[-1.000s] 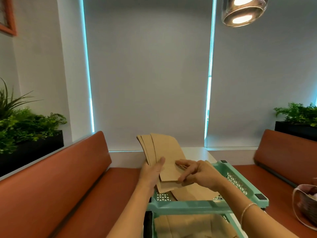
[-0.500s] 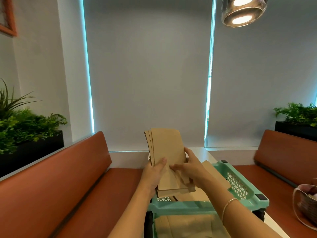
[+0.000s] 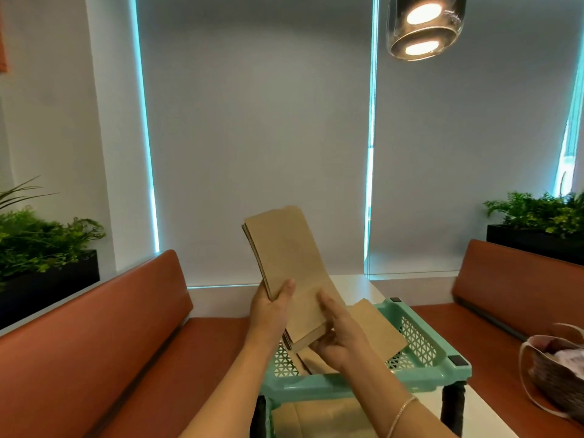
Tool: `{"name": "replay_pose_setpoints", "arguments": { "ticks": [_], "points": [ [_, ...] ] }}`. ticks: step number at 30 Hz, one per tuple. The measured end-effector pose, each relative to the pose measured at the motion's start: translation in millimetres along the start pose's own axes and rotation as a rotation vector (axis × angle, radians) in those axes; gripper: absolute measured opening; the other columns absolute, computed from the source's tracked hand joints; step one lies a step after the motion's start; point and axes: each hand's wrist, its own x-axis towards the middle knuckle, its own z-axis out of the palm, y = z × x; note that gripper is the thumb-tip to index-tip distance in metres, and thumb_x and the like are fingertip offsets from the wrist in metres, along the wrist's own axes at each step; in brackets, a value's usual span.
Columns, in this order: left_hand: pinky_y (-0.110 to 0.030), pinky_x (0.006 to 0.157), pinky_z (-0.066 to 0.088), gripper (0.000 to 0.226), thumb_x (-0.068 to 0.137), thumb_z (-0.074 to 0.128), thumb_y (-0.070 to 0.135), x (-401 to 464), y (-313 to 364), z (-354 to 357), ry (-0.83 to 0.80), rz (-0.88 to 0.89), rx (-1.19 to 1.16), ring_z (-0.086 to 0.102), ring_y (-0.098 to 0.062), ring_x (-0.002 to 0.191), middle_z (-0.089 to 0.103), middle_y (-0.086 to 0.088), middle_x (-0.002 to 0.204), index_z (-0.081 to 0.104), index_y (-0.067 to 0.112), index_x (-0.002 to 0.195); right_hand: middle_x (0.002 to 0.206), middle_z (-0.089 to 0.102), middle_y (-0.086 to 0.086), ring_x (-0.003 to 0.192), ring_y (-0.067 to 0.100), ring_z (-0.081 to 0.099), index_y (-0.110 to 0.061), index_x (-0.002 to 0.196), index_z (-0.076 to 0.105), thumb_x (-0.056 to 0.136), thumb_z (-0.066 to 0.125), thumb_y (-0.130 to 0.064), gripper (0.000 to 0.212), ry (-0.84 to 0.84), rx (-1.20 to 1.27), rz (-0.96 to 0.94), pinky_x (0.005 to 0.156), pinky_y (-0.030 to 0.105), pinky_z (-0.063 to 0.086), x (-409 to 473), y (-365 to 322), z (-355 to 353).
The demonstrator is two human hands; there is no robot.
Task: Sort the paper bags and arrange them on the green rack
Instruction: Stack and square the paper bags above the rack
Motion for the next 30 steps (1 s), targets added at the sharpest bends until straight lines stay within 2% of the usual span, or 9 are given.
{"name": "replay_pose_setpoints", "arguments": {
  "ticks": [4,7,9,11,16,20,22,25,30],
  "points": [
    [-0.044,0.085,0.055,0.017,0.081,0.071,0.013,-6.2,20.1,19.5,-0.058,-0.002,-0.09,0.069,-0.027,0.092,0.073,-0.004,0.094,0.065,0.021,0.094,0.076,0.072,0.015,0.087,0.031,0.064,-0.005,0.094,0.063,0.08,0.068,-0.012,0.016,-0.064,0.166,-0.078,0.079,0.047,0.052,-2.5,3.0,4.5],
    [-0.046,0.088,0.053,0.03,0.074,0.076,0.019,9.7,53.6,17.8,-0.072,0.044,-0.192,0.066,-0.031,0.099,0.07,-0.01,0.104,0.065,0.021,0.102,0.07,0.072,0.014,0.083,0.031,0.063,-0.007,0.09,0.062,0.08,0.067,-0.007,0.012,-0.052,0.175,-0.109,0.079,0.048,0.051,-4.1,-0.4,-3.2],
    [-0.047,0.093,0.049,0.038,0.068,0.081,0.026,22.6,75.8,14.1,-0.081,0.099,-0.204,0.063,-0.029,0.105,0.066,-0.011,0.114,0.067,0.032,0.102,0.075,0.073,0.015,0.083,0.033,0.064,-0.008,0.093,0.061,0.068,0.075,-0.005,0.028,-0.088,0.18,-0.12,0.08,0.051,0.052,-5.4,-1.3,-8.2],
    [-0.046,0.095,0.047,0.026,0.072,0.079,0.021,26.8,85.7,15.2,-0.095,0.15,-0.167,0.061,-0.026,0.103,0.067,-0.009,0.109,0.069,0.031,0.093,0.08,0.073,0.017,0.082,0.034,0.067,-0.008,0.095,0.062,0.052,0.082,-0.004,0.047,-0.121,0.189,-0.123,0.078,0.052,0.053,-4.1,-1.4,-9.9],
    [-0.048,0.098,0.044,0.012,0.066,0.077,0.029,22.7,77.1,15.7,0.015,0.179,-0.219,0.059,-0.025,0.098,0.067,-0.003,0.091,0.069,0.027,0.075,0.069,0.072,0.013,0.082,0.032,0.062,-0.01,0.09,0.061,0.075,0.067,-0.001,0.019,-0.071,0.147,-0.122,0.082,0.053,0.049,-7.7,-2.7,-7.1],
    [-0.045,0.098,0.047,0.012,0.078,0.072,0.021,25.4,70.6,12.7,0.128,0.156,-0.248,0.06,-0.021,0.097,0.067,-0.001,0.093,0.063,0.024,0.085,0.067,0.072,0.011,0.079,0.031,0.063,-0.011,0.09,0.061,0.076,0.068,-0.002,0.019,-0.045,0.107,-0.136,0.075,0.05,0.051,-8.6,-2.7,-8.4],
    [-0.041,0.092,0.051,0.02,0.077,0.074,0.023,23.9,64.5,13.1,0.137,0.149,-0.258,0.062,-0.021,0.101,0.067,-0.003,0.105,0.063,0.029,0.092,0.066,0.072,0.011,0.077,0.03,0.063,-0.011,0.089,0.061,0.076,0.069,-0.003,0.018,-0.033,0.103,-0.134,0.072,0.047,0.052,-8.3,-3.4,-4.8],
    [-0.031,0.079,0.053,0.027,0.076,0.075,0.016,15.3,46.4,18.7,0.158,0.103,-0.27,0.065,-0.016,0.092,0.067,-0.001,0.103,0.06,0.025,0.097,0.066,0.072,0.009,0.074,0.027,0.064,-0.01,0.084,0.063,0.076,0.07,-0.004,0.013,-0.024,0.102,-0.125,0.068,0.043,0.052,-8.2,-3.8,4.4],
    [-0.029,0.069,0.054,0.033,0.072,0.076,0.002,-6.2,-1.1,28.9,0.06,-0.005,-0.148,0.068,-0.02,0.087,0.071,-0.007,0.099,0.065,0.013,0.101,0.072,0.071,0.01,0.075,0.027,0.064,-0.007,0.081,0.065,0.078,0.07,-0.005,0.006,-0.001,0.106,-0.161,0.065,0.039,0.052,-6.3,-4.2,14.3]
  ]
}}
